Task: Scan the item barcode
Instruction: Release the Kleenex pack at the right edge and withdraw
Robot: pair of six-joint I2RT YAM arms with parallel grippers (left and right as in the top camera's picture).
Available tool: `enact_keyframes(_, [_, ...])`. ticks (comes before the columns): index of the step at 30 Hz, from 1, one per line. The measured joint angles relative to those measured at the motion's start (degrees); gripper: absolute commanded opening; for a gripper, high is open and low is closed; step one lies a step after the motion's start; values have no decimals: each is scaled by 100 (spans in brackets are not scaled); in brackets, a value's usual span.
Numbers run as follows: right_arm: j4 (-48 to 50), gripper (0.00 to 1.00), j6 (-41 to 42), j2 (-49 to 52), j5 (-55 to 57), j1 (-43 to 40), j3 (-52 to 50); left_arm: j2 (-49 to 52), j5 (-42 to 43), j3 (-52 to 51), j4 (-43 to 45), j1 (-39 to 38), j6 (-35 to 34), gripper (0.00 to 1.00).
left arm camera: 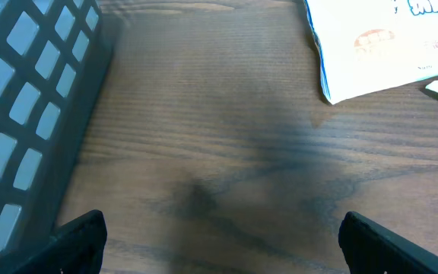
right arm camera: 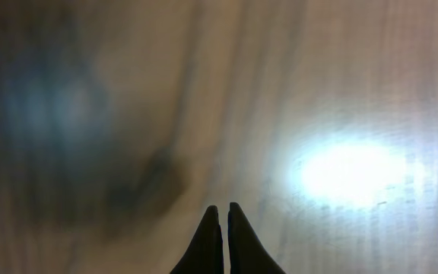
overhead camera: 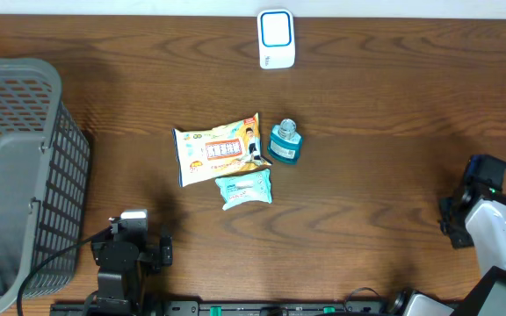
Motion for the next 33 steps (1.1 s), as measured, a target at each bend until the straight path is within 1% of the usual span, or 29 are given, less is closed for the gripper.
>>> enact_keyframes(5, [-173,2,245,0,339,-579,-2,0,0,0,0,0,0,98])
enact_keyframes(7, [-136,2,323,2,461,-979,-2,2,0,0,0,0,0,98])
enact_keyframes(13, [76,1,520,39,496,-1727,-2,2,0,0,0,0,0,98])
enact_keyframes(17, [442,1,608,223,481,-1919,-2,2,0,0,0,0,0,98])
enact_keyframes(27, [1333,2,778,1108,442,-2162,-4,0,0,0,0,0,0,98])
enact_keyframes(33, [1937,2,824,1172,417,-2367,-7,0,0,0,0,0,0,98])
